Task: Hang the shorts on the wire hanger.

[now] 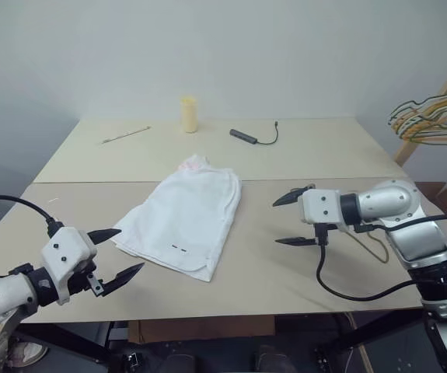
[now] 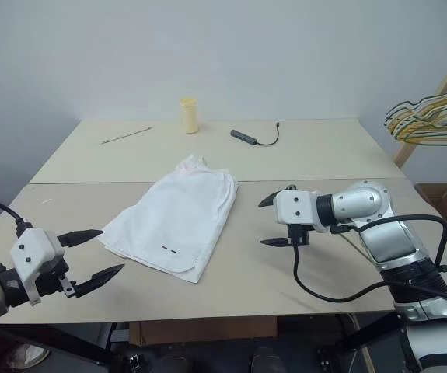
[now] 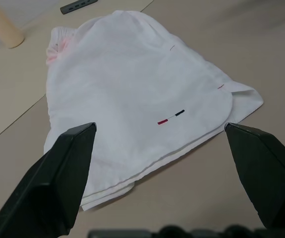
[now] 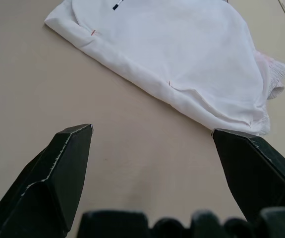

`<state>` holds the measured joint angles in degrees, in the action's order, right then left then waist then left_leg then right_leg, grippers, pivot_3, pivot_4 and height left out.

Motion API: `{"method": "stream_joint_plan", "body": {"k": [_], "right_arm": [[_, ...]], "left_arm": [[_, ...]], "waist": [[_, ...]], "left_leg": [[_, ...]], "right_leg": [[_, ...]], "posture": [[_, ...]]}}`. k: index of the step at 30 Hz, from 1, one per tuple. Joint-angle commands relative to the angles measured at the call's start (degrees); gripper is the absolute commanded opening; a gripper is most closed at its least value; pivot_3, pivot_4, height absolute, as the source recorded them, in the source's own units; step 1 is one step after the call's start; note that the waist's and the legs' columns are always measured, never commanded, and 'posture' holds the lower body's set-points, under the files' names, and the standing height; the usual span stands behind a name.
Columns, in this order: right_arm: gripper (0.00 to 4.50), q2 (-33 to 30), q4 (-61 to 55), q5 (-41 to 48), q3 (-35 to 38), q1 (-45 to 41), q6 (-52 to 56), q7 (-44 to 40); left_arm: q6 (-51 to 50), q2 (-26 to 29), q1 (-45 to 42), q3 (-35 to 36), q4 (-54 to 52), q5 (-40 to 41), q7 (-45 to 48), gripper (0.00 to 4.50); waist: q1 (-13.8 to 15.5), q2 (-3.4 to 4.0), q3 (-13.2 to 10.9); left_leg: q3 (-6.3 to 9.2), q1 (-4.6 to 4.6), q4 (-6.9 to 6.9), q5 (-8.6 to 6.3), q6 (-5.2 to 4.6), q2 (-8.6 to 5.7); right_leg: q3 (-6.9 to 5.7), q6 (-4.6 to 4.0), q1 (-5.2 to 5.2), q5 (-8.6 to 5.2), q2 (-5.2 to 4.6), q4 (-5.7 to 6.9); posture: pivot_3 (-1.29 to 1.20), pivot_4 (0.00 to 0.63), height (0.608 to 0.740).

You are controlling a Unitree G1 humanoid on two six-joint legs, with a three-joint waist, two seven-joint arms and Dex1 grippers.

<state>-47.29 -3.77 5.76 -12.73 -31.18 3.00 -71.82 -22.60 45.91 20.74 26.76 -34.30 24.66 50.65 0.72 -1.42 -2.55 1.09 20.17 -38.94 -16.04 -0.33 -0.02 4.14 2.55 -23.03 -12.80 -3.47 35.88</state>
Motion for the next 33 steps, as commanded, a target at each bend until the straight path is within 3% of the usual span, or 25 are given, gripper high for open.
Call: {"method": "stream_joint_plan", "body": {"k": [1, 13, 18, 24, 33], "right_arm": [[4.45, 0.2, -1.8, 0.5, 1.3, -0.8, 0.1, 0.6], [4.45, 0.7, -2.0, 0.1, 1.1, -0.5, 0.2, 0.8], [4.45, 1.2, -0.6, -0.6, 0.6, -1.2, -0.3, 1.0], [4.45, 1.3, -2.2, -1.3, 1.2, 0.1, 1.0, 2.2], [4.45, 1.5, -6.1, -1.9, 1.6, 3.2, 4.0, 5.2]], "left_arm": [[-0.9, 0.9, -0.8, 1.0, -1.0, 0.7, -0.3, 4.5], [-1.5, 0.2, -2.3, 0.3, -1.6, 1.2, -1.2, 4.5], [-3.1, -0.6, -4.4, -3.3, -2.5, 1.6, -3.0, 4.5], [-5.3, -4.3, -7.1, -13.5, -3.3, 0.9, -6.5, 4.5], [-11.5, -12.0, -17.1, -34.6, 0.7, -9.7, -16.0, 4.5]], "waist": [[0.0, 0.0, 0.0], [0.0, 0.0, 0.0], [0.0, 0.0, 0.0], [0.0, 0.01, 0.0], [-0.2, 0.01, 0.0]], "left_leg": [[0.0, 0.0, 0.0, 0.0, 0.0, 0.0], [0.01, 0.01, 0.0, 0.0, 0.0, 0.0], [0.01, 0.0, 0.0, 0.0, 0.0, 0.0], [0.02, 0.01, 0.0, 0.0, 0.0, -0.02], [0.05, 0.0, -0.04, 0.0, 0.0, -0.06]], "right_leg": [[0.0, 0.0, 0.0, 0.0, 0.0, 0.0], [0.0, 0.0, 0.0, 0.0, 0.0, 0.0], [-0.01, 0.0, 0.01, 0.0, 0.0, 0.0], [0.01, -0.02, 0.0, 0.01, -0.01, 0.0], [0.01, -0.04, 0.06, 0.04, 0.01, 0.01]], "posture": [[0.09, 0.0, 0.74], [0.09, 0.0, 0.74], [0.08, 0.0, 0.74], [0.05, 0.0, 0.74], [0.0, 0.0, 0.74]]}}
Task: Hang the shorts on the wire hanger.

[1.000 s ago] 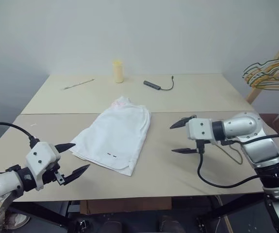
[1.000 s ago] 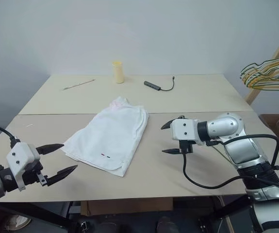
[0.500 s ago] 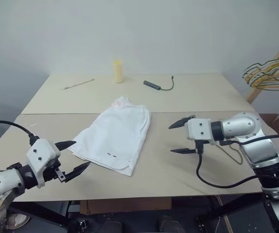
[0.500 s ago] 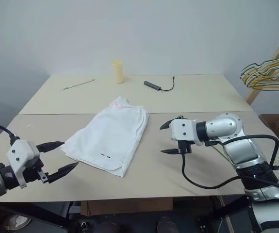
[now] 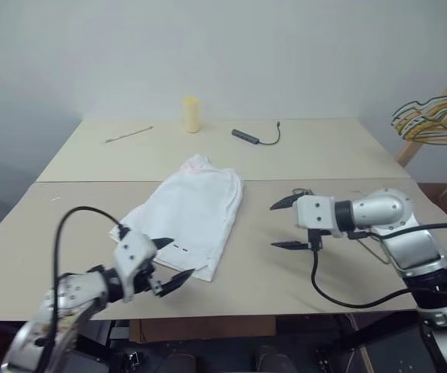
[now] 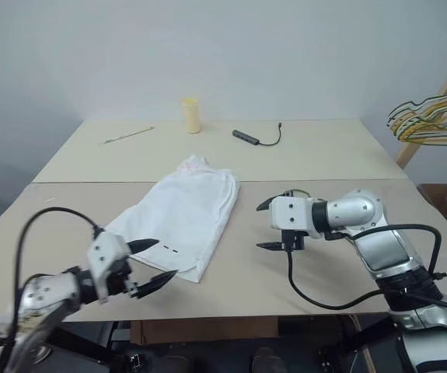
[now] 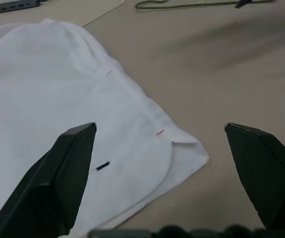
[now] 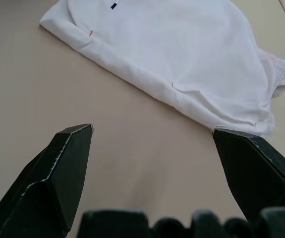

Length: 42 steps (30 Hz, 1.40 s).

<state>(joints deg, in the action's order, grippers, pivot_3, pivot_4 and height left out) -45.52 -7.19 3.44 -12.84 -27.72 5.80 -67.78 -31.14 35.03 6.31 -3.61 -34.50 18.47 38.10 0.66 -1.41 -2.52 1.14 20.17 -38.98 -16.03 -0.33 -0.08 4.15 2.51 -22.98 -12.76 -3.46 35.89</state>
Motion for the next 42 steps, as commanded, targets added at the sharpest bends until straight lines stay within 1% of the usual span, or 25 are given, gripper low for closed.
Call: {"method": "stream_joint_plan", "body": {"k": [1, 4, 8, 9, 11, 12, 15, 16, 17, 18, 20, 23, 27, 28, 29, 31, 33, 34, 35, 38, 42], "right_arm": [[4.45, -0.3, -3.1, 0.6, 1.9, -0.1, 1.6, 1.4], [4.45, -0.6, -3.9, 0.7, 2.2, 0.3, 2.4, 1.9], [4.45, -1.0, -5.0, 0.8, 2.5, 0.9, 3.3, 2.3], [4.48, -1.1, -5.3, 0.9, 2.5, 1.0, 3.5, 2.3], [4.5, -1.2, -5.5, 0.9, 2.5, 1.2, 3.7, 2.4], [4.5, -1.2, -5.5, 0.8, 2.4, 1.2, 3.7, 2.4], [4.5, -1.1, -5.3, 0.5, 1.9, 1.0, 3.7, 2.7], [4.5, -1.0, -5.2, 0.3, 1.8, 0.9, 3.7, 2.7], [4.5, -1.0, -5.2, 0.3, 1.7, 0.9, 3.7, 2.8], [4.5, -0.9, -5.1, 0.2, 1.6, 0.9, 3.7, 2.8], [4.5, -0.8, -4.9, 0.0, 1.5, 0.8, 3.6, 2.9], [4.5, -0.7, -4.7, -0.3, 1.3, 0.6, 3.4, 3.1], [4.5, -0.1, -3.1, -2.6, 0.0, -0.1, 1.9, 4.1], [4.5, 0.5, -2.3, -3.5, -0.4, -0.6, 1.3, 4.8], [4.5, 1.2, -1.1, -4.8, -1.1, -1.3, 0.4, 5.7], [4.5, 2.5, 2.1, -8.3, -2.8, -2.7, -3.2, 7.8], [4.5, 4.2, 6.1, -11.3, -4.4, -4.2, -6.4, 10.1], [4.5, 5.1, 8.3, -12.7, -5.2, -5.1, -8.2, 11.1], [4.5, 6.1, 10.9, -14.3, -6.3, -6.0, -10.6, 12.3], [4.5, 8.7, 19.6, -19.7, -9.5, -8.8, -18.5, 17.0], [4.5, 11.5, 30.1, -25.0, -12.7, -12.4, -27.2, 22.5]], "left_arm": [[-4.2, -1.7, -3.8, -6.2, 1.7, -5.5, -5.1, 4.5], [-8.4, -3.7, -6.9, -10.0, 3.5, -8.1, -8.2, 4.5], [-14.1, -3.3, -9.0, -14.5, 3.9, -11.5, -9.8, 4.5], [-15.5, -2.8, -9.3, -15.5, 3.9, -12.6, -10.3, 4.32], [-17.6, -2.1, -9.6, -16.6, 3.6, -13.2, -10.1, 3.91], [-18.6, -1.8, -9.7, -16.9, 3.5, -13.2, -9.9, 3.62], [-20.7, -0.7, -10.2, -18.2, 3.8, -14.4, -10.6, 2.61], [-21.2, -0.4, -10.3, -18.3, 3.8, -14.6, -10.8, 2.2], [-21.5, -0.1, -10.4, -18.4, 3.8, -14.6, -11.0, 1.96], [-22.0, -0.1, -10.4, -18.2, 3.8, -14.6, -11.2, 1.58], [-22.3, 0.4, -10.0, -17.8, 3.8, -14.5, -11.2, 1.03], [-20.9, 1.7, -9.0, -17.0, 3.2, -14.0, -10.3, 0.05], [-15.5, 4.7, -5.8, -14.4, 0.3, -12.0, -6.9, 0.02], [-11.3, 6.7, -3.1, -12.3, -1.7, -10.7, -4.1, 0.02], [-6.6, 8.8, 0.5, -9.3, -3.9, -8.8, -0.8, 0.02], [-0.7, 11.9, 7.0, -2.6, -7.5, -5.1, 4.4, 0.02], [1.9, 13.5, 11.9, 3.9, -8.8, -2.1, 7.6, 0.02], [3.0, 14.0, 14.2, 7.2, -9.3, -1.0, 9.1, 0.02], [4.2, 14.6, 16.6, 10.7, -9.5, 0.0, 10.9, 0.02], [7.4, 15.5, 22.6, 19.4, -9.7, 1.1, 15.0, 0.02], [9.1, 14.8, 27.9, 28.3, -10.3, 3.3, 19.0, 0.02]], "waist": [[-0.4, 0.01, 0.0], [-0.7, 0.01, 0.0], [-1.4, 0.0, 0.0], [-1.5, 0.01, 0.0], [-1.8, 0.01, 0.0], [-1.8, 0.01, 0.0], [-1.8, 0.01, 0.0], [-1.9, 0.01, 0.0], [-1.9, 0.01, 0.0], [-2.0, 0.01, 0.0], [-2.1, 0.01, 0.0], [-2.2, 0.01, 0.0], [-3.0, 0.01, 0.0], [-3.2, 0.01, 0.0], [-3.6, 0.01, 0.0], [-4.1, 0.02, 0.0], [-3.7, 0.03, -0.1], [-3.5, 0.04, -0.1], [-3.4, 0.03, -0.1], [-3.0, 0.06, -0.1], [-2.8, 0.02, -0.1]], "left_leg": [[-0.01, 0.0, 0.0, 0.0, 0.0, 0.0], [0.0, 0.01, 0.01, 0.0, 0.0, 0.01], [0.01, 0.02, 0.01, 0.0, 0.0, 0.0], [0.02, 0.02, 0.01, 0.0, 0.0, 0.0], [0.02, 0.01, 0.01, 0.0, 0.0, 0.0], [0.02, 0.01, 0.01, 0.0, 0.0, 0.01], [0.02, -0.03, 0.01, 0.0, 0.0, 0.01], [0.02, -0.07, 0.01, 0.0, 0.0, 0.01], [0.02, -0.1, 0.01, 0.0, -0.01, 0.02], [0.02, -0.14, 0.02, 0.0, 0.0, 0.02], [0.02, -0.29, 0.02, 0.0, -0.01, 0.02], [0.02, -0.55, 0.06, -0.01, -0.01, 0.02], [0.01, -0.84, 0.15, -0.01, -0.01, 0.04], [0.01, -0.85, 0.16, -0.01, -0.01, 0.04], [0.0, -0.84, 0.18, -0.01, -0.01, 0.05], [-0.08, -0.84, 0.24, -0.09, 0.09, 0.14], [-0.1, -0.81, 0.23, -0.1, 0.09, 0.14], [-0.1, -0.83, 0.22, -0.1, 0.09, 0.15], [-0.11, -0.84, 0.21, -0.1, 0.09, 0.16], [-0.11, -0.88, 0.21, -0.1, 0.09, 0.18], [-0.1, -0.87, 0.21, -0.1, 0.08, 0.12]], "right_leg": [[0.02, 0.0, -0.02, 0.0, 0.01, 0.0], [0.02, 0.0, -0.02, 0.0, 0.03, -0.01], [0.02, 0.01, -0.02, -0.01, 0.03, -0.01], [0.02, 0.01, -0.02, -0.01, 0.03, -0.01], [0.02, 0.01, -0.02, -0.01, 0.03, 0.0], [0.03, 0.01, -0.03, -0.01, 0.04, 0.0], [0.02, 0.01, 0.02, -0.01, 0.04, 0.0], [0.03, 0.02, 0.04, -0.01, 0.05, 0.0], [0.03, 0.02, 0.08, -0.02, 0.06, 0.0], [0.03, 0.02, 0.1, -0.02, 0.06, -0.01], [0.03, 0.04, 0.26, -0.04, 0.06, -0.02], [0.03, 0.38, 0.53, -0.25, 0.06, -0.07], [0.05, 0.38, 0.74, -0.37, 0.05, -0.06], [0.05, 0.36, 0.73, -0.38, 0.05, -0.06], [0.06, 0.34, 0.71, -0.39, 0.05, -0.05], [0.12, 0.17, 0.61, -0.4, 0.06, -0.01], [0.08, -0.08, 0.58, -0.28, 0.02, -0.01], [0.08, -0.05, 0.58, -0.31, 0.01, -0.01], [0.06, 0.08, 0.6, -0.41, 0.02, -0.03], [0.02, -0.16, 0.63, -0.72, 0.03, 0.0], [0.04, -0.23, 0.64, -0.69, 0.01, 0.01]], "posture": [[0.0, 0.0, 0.74], [-0.01, 0.0, 0.74], [-0.02, 0.0, 0.74], [-0.02, 0.0, 0.74], [-0.02, 0.0, 0.74], [-0.02, 0.0, 0.74], [-0.02, 0.0, 0.74], [-0.01, 0.0, 0.74], [-0.01, 0.0, 0.74], [-0.01, 0.0, 0.74], [-0.01, 0.0, 0.74], [-0.02, 0.0, 0.74], [-0.02, 0.0, 0.74], [-0.02, 0.0, 0.74], [-0.02, 0.0, 0.74], [-0.01, 0.0, 0.74], [0.0, 0.0, 0.74], [0.0, 0.0, 0.74], [0.01, 0.0, 0.74], [0.04, 0.0, 0.74], [0.07, 0.0, 0.74]]}}
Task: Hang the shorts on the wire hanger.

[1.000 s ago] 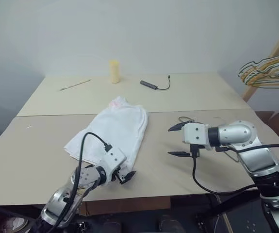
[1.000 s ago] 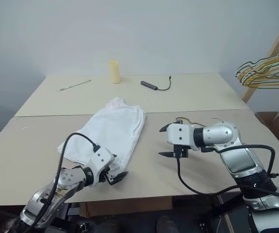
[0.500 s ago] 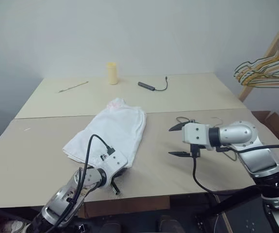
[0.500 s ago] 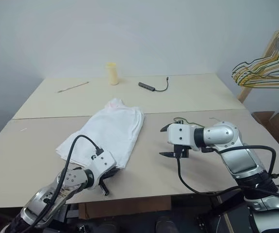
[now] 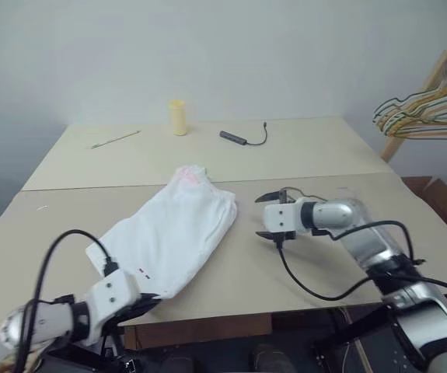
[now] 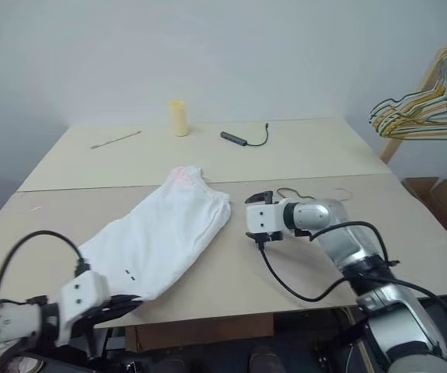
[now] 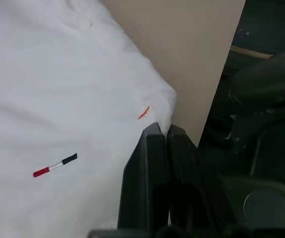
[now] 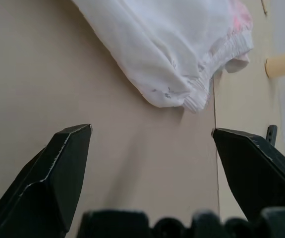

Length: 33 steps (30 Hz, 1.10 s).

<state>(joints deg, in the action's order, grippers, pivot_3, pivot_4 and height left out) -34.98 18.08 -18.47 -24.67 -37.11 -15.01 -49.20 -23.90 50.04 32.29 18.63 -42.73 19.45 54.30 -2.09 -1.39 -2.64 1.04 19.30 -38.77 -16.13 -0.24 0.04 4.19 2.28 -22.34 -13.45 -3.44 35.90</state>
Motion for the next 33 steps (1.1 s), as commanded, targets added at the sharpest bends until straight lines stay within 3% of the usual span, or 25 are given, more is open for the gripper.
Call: {"method": "stream_joint_plan", "body": {"k": [1, 8, 17, 20, 31, 33], "right_arm": [[4.5, 2.1, 7.4, -3.8, -1.4, -4.0, -8.2, 5.1], [4.5, 8.3, 20.6, -7.9, -4.1, -10.0, -17.7, 11.7], [4.5, 13.7, 33.3, -12.1, -7.3, -16.4, -26.4, 16.0], [3.93, 14.5, 36.4, -13.9, -8.4, -17.7, -27.5, 17.2], [0.04, 16.1, 43.8, -17.3, -8.9, -20.3, -26.3, 21.6], [0.04, 16.0, 44.1, -17.2, -8.7, -20.5, -26.1, 21.5]], "left_arm": [[2.1, -0.6, 3.5, 8.5, -2.5, 3.0, 4.0, 0.02], [3.0, -2.8, 9.7, 16.7, -4.9, 4.2, 7.2, 0.02], [4.1, -4.5, 12.1, 19.9, -5.0, 2.5, 8.2, 0.02], [4.3, -5.0, 12.5, 20.2, -5.1, 2.3, 8.3, 0.0], [5.2, -4.5, 12.0, 19.3, -2.1, -0.7, 7.9, 0.0], [5.4, -3.9, 10.8, 18.3, -0.8, -2.0, 7.3, 0.0]], "waist": [[0.0, -0.01, 0.0], [0.0, -0.01, 0.0], [0.8, 0.01, 0.0], [1.2, 0.02, -0.1], [1.3, 0.05, -0.1], [1.3, 0.06, -0.1]], "left_leg": [[0.01, 0.01, 0.01, 0.0, 0.0, 0.0], [0.07, -0.03, 0.04, 0.0, 0.0, 0.03], [0.21, -0.05, 0.07, 0.0, 0.0, 0.03], [0.25, -0.06, 0.09, 0.0, 0.0, 0.03], [0.31, -0.08, 0.17, 0.0, 0.0, 0.04], [0.3, -0.08, 0.17, 0.0, 0.0, 0.03]], "right_leg": [[0.0, -0.09, 0.0, 0.05, 0.0, 0.0], [-0.01, -0.32, 0.01, 0.14, 0.04, 0.1], [-0.06, -0.38, 0.0, 0.1, 0.04, 0.16], [-0.07, -0.45, -0.01, 0.06, 0.05, 0.18], [-0.11, -0.52, -0.03, 0.02, 0.07, 0.21], [-0.15, -0.54, -0.03, 0.01, 0.08, 0.23]], "posture": [[0.08, 0.0, 0.74], [0.13, 0.0, 0.74], [0.16, 0.0, 0.74], [0.16, 0.0, 0.74], [0.15, 0.0, 0.74], [0.14, 0.0, 0.74]]}}
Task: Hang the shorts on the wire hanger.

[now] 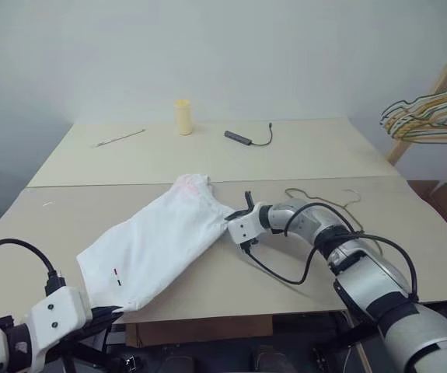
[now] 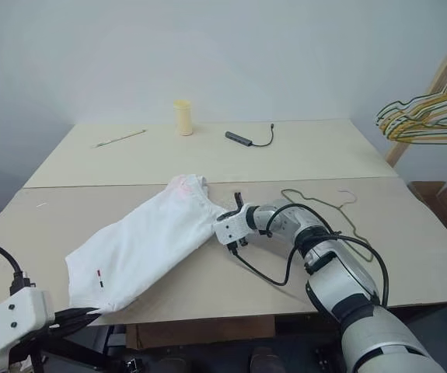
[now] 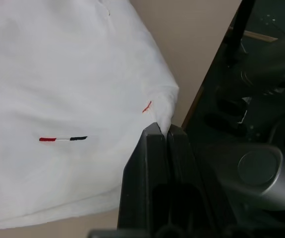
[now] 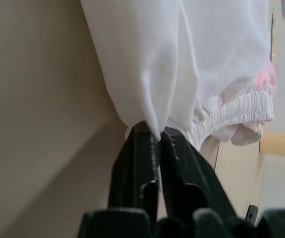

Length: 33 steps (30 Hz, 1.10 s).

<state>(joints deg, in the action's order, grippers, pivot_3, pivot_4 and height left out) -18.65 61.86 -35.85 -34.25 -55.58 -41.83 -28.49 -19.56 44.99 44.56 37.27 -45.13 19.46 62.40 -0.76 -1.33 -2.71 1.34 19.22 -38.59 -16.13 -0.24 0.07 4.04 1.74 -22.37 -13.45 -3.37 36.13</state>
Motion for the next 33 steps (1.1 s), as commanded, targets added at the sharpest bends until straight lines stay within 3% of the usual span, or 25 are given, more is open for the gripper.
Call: {"method": "stream_joint_plan", "body": {"k": [1, 5, 10, 14, 17, 21, 25, 30, 33], "right_arm": [[0.04, -0.5, 0.4, -0.3, 0.7, -2.2, 1.8, 1.3], [0.04, -3.4, 0.3, -3.0, 0.8, -3.1, 7.4, 4.9], [0.04, -9.0, -6.3, 0.0, 4.2, -0.4, 11.5, 1.9], [0.04, -16.3, -22.7, 3.9, 7.9, 7.8, 17.0, -7.0], [0.04, -22.0, -42.8, 8.4, 11.9, 18.3, 26.7, -16.8], [0.04, -26.8, -64.5, 13.6, 15.0, 29.0, 39.2, -28.0], [0.04, -27.5, -76.9, 18.1, 15.0, 32.6, 47.8, -34.7], [0.04, -26.3, -75.8, 17.9, 13.7, 28.7, 50.6, -35.6], [0.04, -22.5, -66.3, 18.2, 12.9, 20.6, 51.2, -34.6]], "left_arm": [[1.4, 1.6, -2.6, -1.4, 2.8, -3.1, -1.3, 0.0], [4.6, 6.2, -14.3, -11.7, 13.9, -12.6, -6.3, 0.0], [8.2, 8.7, -32.2, -24.2, 28.0, -20.1, -10.4, 0.0], [14.5, 9.4, -43.1, -32.2, 37.1, -25.8, -12.2, 0.0], [16.1, 8.9, -48.9, -34.6, 40.6, -25.7, -12.1, 0.0], [18.9, 10.8, -51.2, -35.1, 44.0, -26.2, -12.0, 0.0], [19.5, 13.8, -47.3, -32.9, 42.5, -23.7, -9.3, 0.0], [17.4, 17.0, -38.2, -27.9, 36.2, -16.5, -2.6, 0.0], [12.1, 14.7, -43.9, -31.5, 38.0, -18.2, -5.6, 0.0]], "waist": [[0.0, 0.01, 0.0], [0.2, 0.12, 0.0], [-0.2, 0.1, 0.0], [-1.3, 0.01, 0.0], [-1.9, -0.01, 0.1], [-3.4, 0.01, 0.1], [-5.2, 0.0, 0.1], [-6.1, 0.02, 0.0], [-5.9, -0.02, -0.1]], "left_leg": [[0.0, 0.0, 0.01, 0.0, 0.0, 0.01], [0.05, -0.07, 0.02, 0.02, 0.02, -0.06], [0.08, 0.05, 0.02, 0.02, 0.03, -0.08], [0.09, 0.17, 0.28, -0.02, 0.08, -0.1], [0.14, 0.67, 0.38, -0.04, 0.08, -0.1], [0.22, 1.36, 0.35, -0.04, 0.06, -0.07], [0.17, 1.32, 0.24, -0.04, 0.06, -0.05], [0.0, 1.01, -0.18, -0.04, 0.06, 0.03], [-0.06, 0.62, -0.33, -0.03, 0.06, 0.04]], "right_leg": [[-0.01, 0.0, 0.0, 0.0, 0.01, 0.01], [-0.05, -0.02, 0.04, 0.0, 0.0, 0.1], [-0.07, 0.29, -0.06, 0.2, -0.02, 0.05], [-0.05, 0.32, -0.27, 0.24, -0.09, -0.04], [-0.07, 0.32, -0.78, 0.23, -0.1, 0.0], [0.16, 0.33, -1.6, 0.25, -0.11, 0.15], [0.24, 0.35, -1.66, 0.26, -0.09, 0.38], [0.1, 0.72, -1.29, -0.01, -0.01, 0.64], [0.02, 0.8, -0.76, -0.07, -0.02, 0.6]], "posture": [[0.13, 0.0, 0.74], [0.1, 0.0, 0.74], [0.03, 0.0, 0.74], [-0.03, 0.0, 0.74], [-0.07, 0.0, 0.74], [-0.09, 0.0, 0.74], [-0.1, 0.0, 0.74], [-0.08, 0.0, 0.74], [-0.07, 0.0, 0.74]]}}
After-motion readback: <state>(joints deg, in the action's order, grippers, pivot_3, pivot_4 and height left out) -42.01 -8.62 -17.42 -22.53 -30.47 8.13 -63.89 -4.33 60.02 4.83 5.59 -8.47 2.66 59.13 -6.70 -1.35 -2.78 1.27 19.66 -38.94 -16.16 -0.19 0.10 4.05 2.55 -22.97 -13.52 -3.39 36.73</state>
